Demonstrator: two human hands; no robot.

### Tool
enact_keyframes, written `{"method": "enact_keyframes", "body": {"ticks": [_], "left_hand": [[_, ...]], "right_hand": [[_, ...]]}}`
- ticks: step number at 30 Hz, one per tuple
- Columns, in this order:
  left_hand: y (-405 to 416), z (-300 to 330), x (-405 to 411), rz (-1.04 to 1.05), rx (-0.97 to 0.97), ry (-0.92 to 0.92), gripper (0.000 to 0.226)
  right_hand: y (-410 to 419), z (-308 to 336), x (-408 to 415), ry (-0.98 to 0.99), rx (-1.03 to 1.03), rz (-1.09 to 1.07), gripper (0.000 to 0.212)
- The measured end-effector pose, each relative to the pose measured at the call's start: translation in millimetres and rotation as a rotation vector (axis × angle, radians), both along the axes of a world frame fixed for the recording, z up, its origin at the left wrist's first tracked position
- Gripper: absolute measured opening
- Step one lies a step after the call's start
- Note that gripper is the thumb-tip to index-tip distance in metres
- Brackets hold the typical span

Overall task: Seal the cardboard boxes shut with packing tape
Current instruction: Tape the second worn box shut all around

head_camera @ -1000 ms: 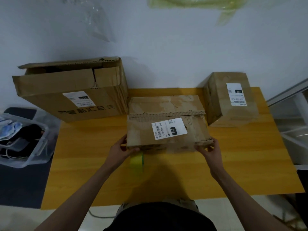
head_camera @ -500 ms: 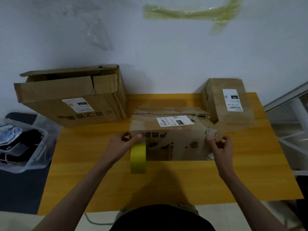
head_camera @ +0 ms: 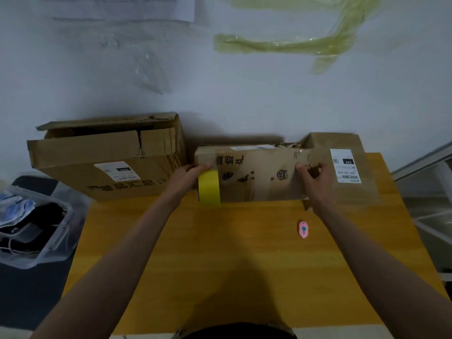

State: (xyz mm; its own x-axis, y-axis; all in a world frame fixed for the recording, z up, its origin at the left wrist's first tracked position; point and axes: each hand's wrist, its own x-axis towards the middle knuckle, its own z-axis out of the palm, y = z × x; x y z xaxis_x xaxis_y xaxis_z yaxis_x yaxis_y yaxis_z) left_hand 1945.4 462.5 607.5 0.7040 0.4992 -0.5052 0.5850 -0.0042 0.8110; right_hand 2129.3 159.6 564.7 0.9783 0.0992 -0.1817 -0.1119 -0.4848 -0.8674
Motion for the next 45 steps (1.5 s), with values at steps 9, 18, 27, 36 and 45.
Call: {"method": "enact_keyframes", "body": {"ticks": [9,18,27,36,45], "left_hand": [[23.9,12.6,46.2,0.079,-0.095,-0.092,0.093],[-1.0,14.9,52.6,0.109,0.094,-0.179,0.099],[-10.3,13.3,66.0,0.155,0.477,-0.306,0.016],[-4.8,-1.2,75.1,0.075,0.145,-0.439,0.052],[7.5,0.1,76.0,0.107,0.157,-0.45,0.043]], "right_hand": [[46.0,30.9,38.8,-0.196,-0.155,0.016,0.075],[107.3,23.0,50.2,-0.562,-0.656,0.803,0.103],[189.7,26.8,47.6,-0.567,-0.753,1.081,0.134],[205.4,23.7,70.8,-0.621,-0.509,1.21,0.141],[214.9,20.8,73.7,-0.672,-0.46,1.181,0.14]]}}
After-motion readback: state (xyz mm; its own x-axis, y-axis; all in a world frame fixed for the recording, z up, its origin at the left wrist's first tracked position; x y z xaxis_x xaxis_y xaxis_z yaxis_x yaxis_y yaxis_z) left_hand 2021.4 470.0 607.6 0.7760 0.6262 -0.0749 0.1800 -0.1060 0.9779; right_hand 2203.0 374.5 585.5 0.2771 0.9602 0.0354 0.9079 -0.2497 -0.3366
